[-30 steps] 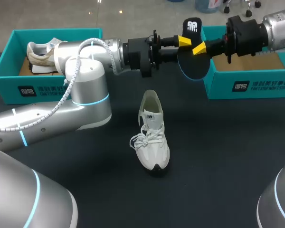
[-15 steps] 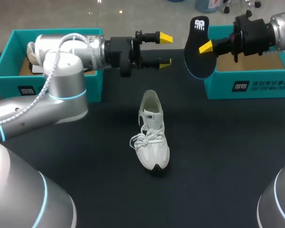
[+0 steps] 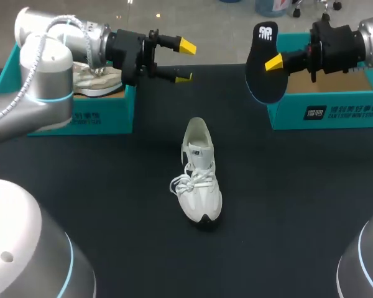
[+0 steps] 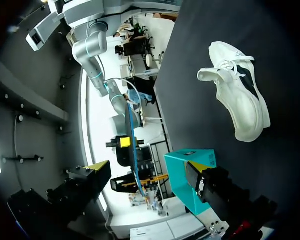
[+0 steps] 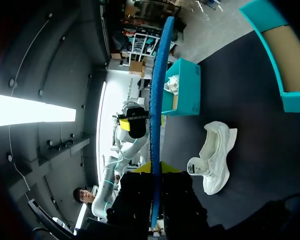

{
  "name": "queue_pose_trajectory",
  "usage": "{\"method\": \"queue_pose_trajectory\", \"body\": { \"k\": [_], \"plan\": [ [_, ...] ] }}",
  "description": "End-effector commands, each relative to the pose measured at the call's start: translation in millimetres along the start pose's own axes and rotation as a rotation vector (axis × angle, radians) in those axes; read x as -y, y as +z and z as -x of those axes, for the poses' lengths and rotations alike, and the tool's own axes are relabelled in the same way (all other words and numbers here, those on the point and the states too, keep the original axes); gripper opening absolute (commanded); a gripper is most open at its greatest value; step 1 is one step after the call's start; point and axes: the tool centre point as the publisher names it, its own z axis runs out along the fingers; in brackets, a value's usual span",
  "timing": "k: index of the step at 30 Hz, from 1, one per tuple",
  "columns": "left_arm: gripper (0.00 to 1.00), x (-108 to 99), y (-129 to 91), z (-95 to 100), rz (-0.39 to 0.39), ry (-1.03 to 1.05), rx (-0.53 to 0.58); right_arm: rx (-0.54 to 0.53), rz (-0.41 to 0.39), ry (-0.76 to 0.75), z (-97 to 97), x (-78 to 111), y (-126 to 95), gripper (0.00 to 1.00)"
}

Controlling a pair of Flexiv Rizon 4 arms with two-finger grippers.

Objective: Take the shoe out of the shoebox, open the shoe tongue, remove and reinsert the insole, then place the shoe into the shoebox

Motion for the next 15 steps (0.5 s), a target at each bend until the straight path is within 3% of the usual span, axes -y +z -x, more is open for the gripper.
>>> {"method": "queue_pose_trajectory", "body": {
  "k": [1, 6, 15],
  "plan": [
    [1.0, 4.6, -26.8, 2.5, -0.074, -0.005, -0.061, 0.004, 0.021, -0.004, -0.6, 6.0, -1.6, 0.0],
    [1.0, 12.9, -52.6, -8.7, -0.128, -0.021, -0.158, 0.014, 0.027, -0.015, -0.4, 7.0, -1.9, 0.0],
    [1.0, 21.0, -85.1, -22.0, -0.164, -0.01, -0.214, 0.03, 0.038, -0.017, -1.8, 8.0, -0.6, 0.0]
  ]
}}
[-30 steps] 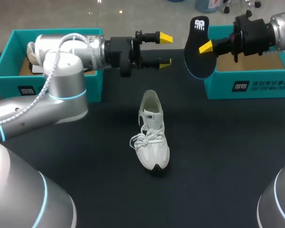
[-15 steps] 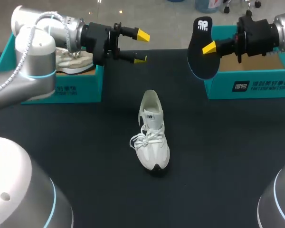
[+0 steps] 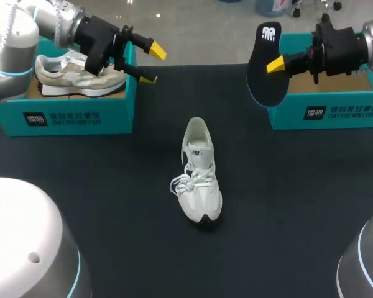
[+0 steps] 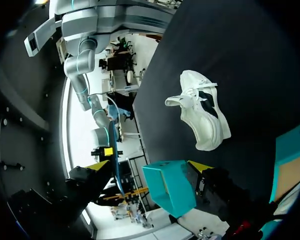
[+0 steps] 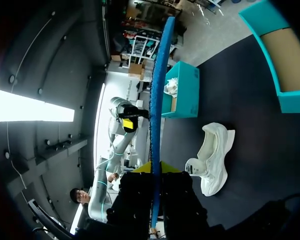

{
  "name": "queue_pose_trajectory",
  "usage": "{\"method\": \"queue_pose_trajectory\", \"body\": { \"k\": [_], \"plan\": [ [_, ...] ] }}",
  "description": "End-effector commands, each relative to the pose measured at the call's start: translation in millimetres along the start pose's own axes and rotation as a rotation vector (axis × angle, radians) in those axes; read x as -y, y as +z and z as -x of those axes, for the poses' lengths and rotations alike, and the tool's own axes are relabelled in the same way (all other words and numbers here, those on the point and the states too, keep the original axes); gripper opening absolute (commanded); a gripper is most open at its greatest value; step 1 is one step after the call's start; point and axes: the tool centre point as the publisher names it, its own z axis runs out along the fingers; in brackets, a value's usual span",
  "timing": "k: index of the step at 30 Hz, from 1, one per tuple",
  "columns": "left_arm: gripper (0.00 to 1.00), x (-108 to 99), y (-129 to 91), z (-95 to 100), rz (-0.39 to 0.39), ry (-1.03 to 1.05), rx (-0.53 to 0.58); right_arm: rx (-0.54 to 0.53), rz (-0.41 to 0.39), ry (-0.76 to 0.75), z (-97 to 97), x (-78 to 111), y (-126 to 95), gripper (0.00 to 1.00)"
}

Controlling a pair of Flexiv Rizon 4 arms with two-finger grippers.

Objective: Take the shoe out of the shoebox, open the shoe tongue, remove and reinsert the insole, then place the shoe into the shoebox

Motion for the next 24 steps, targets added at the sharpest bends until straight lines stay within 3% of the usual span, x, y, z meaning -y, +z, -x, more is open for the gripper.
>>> {"method": "queue_pose_trajectory", "body": {
  "k": [1, 5, 16, 24],
  "plan": [
    [1.0, 9.4, -14.9, -5.6, -0.045, -0.002, -0.018, 0.011, 0.012, 0.004, -2.2, 3.2, 0.5, 0.0],
    [1.0, 18.1, -23.8, -16.6, -0.083, -0.009, -0.08, 0.021, 0.024, 0.006, -2.2, 4.8, 1.0, 0.0],
    [1.0, 15.8, -45.2, -43.0, -0.014, -0.052, -0.155, 0.031, 0.067, -0.088, -10.2, 2.9, 4.0, 0.0],
    [1.0, 15.8, -45.2, -43.0, -0.014, -0.052, -0.155, 0.073, 0.16, -0.349, -27.6, -16.0, 12.3, 0.0]
  ]
}}
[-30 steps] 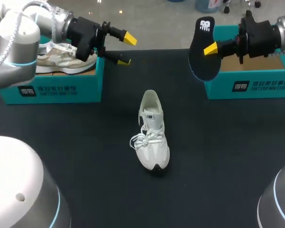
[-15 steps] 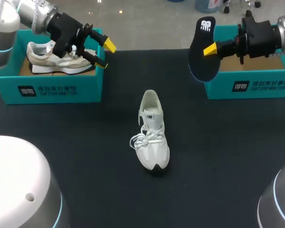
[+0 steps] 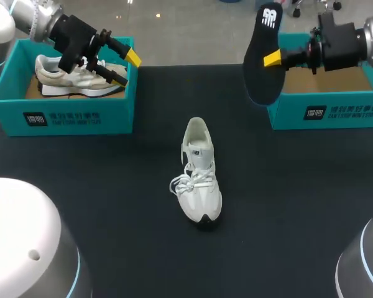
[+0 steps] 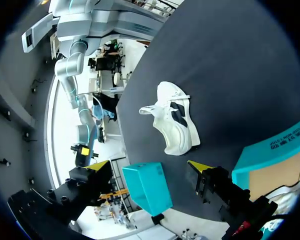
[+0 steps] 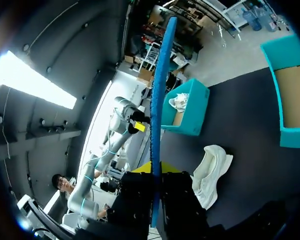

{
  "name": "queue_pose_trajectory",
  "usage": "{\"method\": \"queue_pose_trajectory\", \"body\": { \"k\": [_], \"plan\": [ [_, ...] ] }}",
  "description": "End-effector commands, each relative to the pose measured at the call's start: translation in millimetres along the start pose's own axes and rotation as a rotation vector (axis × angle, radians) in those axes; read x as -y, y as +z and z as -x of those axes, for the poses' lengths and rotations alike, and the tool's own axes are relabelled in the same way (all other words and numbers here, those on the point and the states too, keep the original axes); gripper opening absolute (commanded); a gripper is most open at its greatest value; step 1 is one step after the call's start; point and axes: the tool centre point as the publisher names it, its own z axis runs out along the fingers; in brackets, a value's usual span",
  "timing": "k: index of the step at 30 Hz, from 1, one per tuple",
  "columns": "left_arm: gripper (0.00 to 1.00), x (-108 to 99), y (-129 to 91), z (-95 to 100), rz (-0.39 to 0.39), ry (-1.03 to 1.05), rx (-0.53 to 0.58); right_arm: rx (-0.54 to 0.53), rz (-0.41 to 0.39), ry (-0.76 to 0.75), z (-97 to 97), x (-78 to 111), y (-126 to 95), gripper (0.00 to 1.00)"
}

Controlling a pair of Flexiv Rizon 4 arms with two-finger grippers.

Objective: Take the shoe out of the shoebox, open the shoe tongue, remove and reinsert the insole, then place the shoe into the shoebox

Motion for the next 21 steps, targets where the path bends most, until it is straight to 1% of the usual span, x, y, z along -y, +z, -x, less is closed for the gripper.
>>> {"method": "queue_pose_trajectory", "body": {
  "k": [1, 18, 21],
  "plan": [
    [1.0, 2.5, 0.2, 1.1, 0.005, 0.0, -0.005, 0.051, 0.062, -0.095, -8.2, -10.8, 9.3, 0.0],
    [1.0, 2.5, 0.2, 1.1, 0.005, 0.0, -0.005, 0.051, 0.062, -0.095, -8.2, -10.8, 9.3, 0.0],
    [1.0, 2.5, 0.2, 1.1, 0.005, 0.0, -0.005, 0.048, 0.029, -0.163, -1.7, -20.5, 20.2, 0.0]
  ]
}}
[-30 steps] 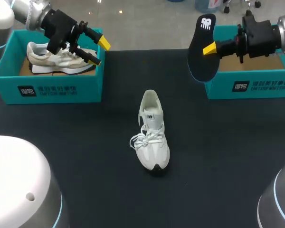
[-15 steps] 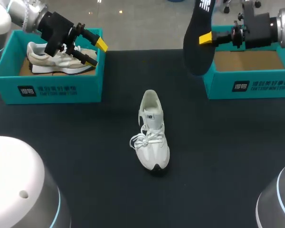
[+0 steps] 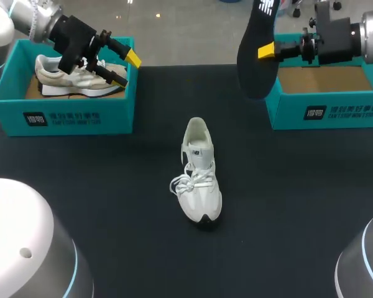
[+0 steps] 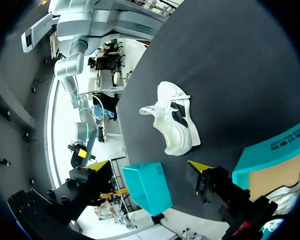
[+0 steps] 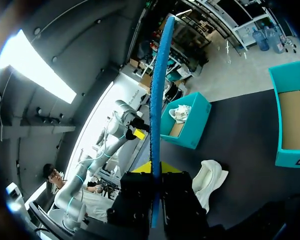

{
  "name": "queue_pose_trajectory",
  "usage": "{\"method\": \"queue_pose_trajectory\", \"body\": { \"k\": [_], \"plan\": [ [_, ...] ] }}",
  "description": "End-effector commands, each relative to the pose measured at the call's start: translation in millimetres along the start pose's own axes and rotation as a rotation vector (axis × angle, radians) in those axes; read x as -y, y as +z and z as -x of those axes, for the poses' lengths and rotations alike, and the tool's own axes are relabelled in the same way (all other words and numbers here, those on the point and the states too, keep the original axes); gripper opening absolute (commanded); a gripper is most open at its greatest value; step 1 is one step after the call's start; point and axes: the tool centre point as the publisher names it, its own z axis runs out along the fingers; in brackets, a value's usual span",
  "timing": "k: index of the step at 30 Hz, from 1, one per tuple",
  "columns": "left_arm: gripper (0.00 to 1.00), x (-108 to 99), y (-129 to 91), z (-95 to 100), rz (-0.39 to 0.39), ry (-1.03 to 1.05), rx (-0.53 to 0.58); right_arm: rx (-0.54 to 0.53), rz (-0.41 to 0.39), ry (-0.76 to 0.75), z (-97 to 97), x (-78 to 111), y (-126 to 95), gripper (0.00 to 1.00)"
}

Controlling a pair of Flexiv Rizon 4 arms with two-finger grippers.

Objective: Take the shoe out of the shoebox, open the shoe tongue, remove and reinsert the insole, then place the shoe into the shoebox

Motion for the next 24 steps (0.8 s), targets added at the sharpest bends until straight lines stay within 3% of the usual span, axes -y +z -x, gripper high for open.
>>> {"method": "queue_pose_trajectory", "body": {
  "k": [1, 12, 24],
  "plan": [
    [1.0, 0.7, -0.1, 0.3, 0.0, 0.001, -0.003, -0.02, -0.023, -0.058, 7.9, -12.2, 13.1, 0.0],
    [1.0, 0.7, -0.1, 0.3, 0.0, 0.001, -0.003, -0.082, -0.033, -0.22, 40.7, -44.8, 37.2, 0.0],
    [1.0, 0.7, -0.1, 0.3, 0.0, 0.001, -0.003, -0.114, -0.033, -0.243, 60.7, -45.2, 59.6, 0.0]
  ]
}}
